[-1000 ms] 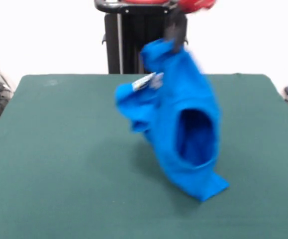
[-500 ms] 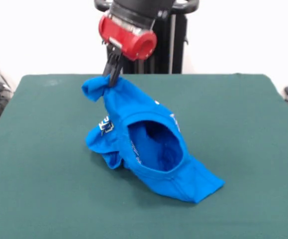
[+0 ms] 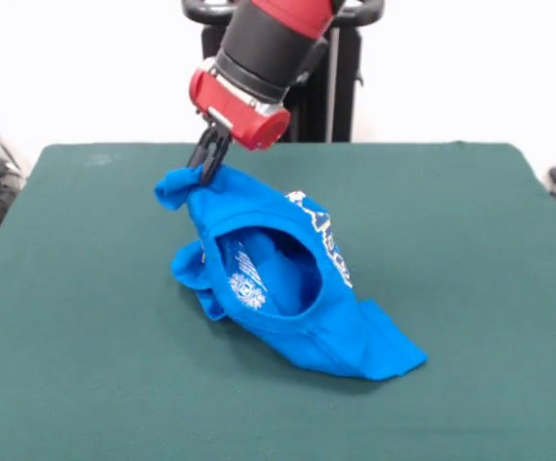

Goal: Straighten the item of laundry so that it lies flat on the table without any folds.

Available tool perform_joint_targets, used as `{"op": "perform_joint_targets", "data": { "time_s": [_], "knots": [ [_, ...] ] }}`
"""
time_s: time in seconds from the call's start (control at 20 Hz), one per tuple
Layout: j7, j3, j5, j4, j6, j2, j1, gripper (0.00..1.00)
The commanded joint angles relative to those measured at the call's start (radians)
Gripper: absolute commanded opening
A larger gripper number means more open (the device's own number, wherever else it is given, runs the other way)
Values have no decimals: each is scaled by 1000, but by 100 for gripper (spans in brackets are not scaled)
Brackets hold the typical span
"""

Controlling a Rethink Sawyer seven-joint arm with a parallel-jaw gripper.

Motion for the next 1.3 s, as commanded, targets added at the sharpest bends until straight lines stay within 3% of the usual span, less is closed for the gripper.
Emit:
{"op": "perform_joint_targets", "data": {
  "time_s": [0.05, 0.15, 0.35, 0.55, 0.95, 1.2, 1.3],
  "knots": [
    [227, -153, -32, -48, -141, 166, 97, 0],
    [258, -212, -2, -60, -166, 204, 133, 0],
    [54, -91, 22, -41, -60, 15, 35, 0],
    [13, -15, 57, -80, -41, -64, -29, 0],
    [122, -77, 92, -189, -38, 24, 29, 0],
    [50, 25, 118, -209, -25, -5, -38, 0],
    [68, 19, 123, -218, -63, 17, -32, 0]
  ]
}}
